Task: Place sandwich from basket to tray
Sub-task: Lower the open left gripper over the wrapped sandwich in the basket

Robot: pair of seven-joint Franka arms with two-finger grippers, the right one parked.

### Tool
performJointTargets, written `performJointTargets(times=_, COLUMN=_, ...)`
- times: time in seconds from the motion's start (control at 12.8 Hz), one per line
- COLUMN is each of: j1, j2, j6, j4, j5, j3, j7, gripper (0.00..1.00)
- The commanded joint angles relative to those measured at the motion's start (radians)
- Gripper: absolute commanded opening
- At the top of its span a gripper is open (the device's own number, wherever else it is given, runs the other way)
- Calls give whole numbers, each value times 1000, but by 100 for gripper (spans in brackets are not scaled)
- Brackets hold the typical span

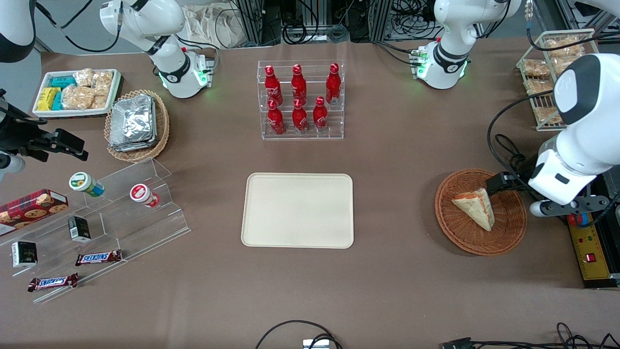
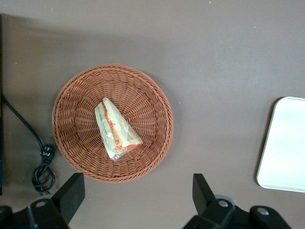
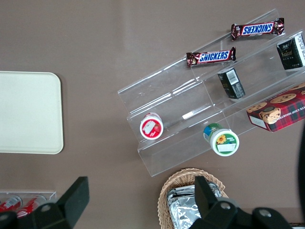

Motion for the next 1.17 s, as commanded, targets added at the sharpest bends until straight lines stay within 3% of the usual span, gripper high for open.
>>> performJointTargets(times=0.0, j1=4, j2=22, j6=-31, j4=31, j5=-1, j3=5, j7=-5, gripper=100)
performJointTargets(times=0.47, j1=39, j2=37, j6=-28, j4=14, j5=8, j3=5, j7=-16, gripper=100)
performJointTargets(times=0.62, j1=41, j2=45, j6=-21, j4=-11, j5=57, j3=5, j7=-131, gripper=100)
performJointTargets(times=1.09, j1=47, j2=25, j6=56, j4=-165, j5=43, j3=5, j7=-480, gripper=100)
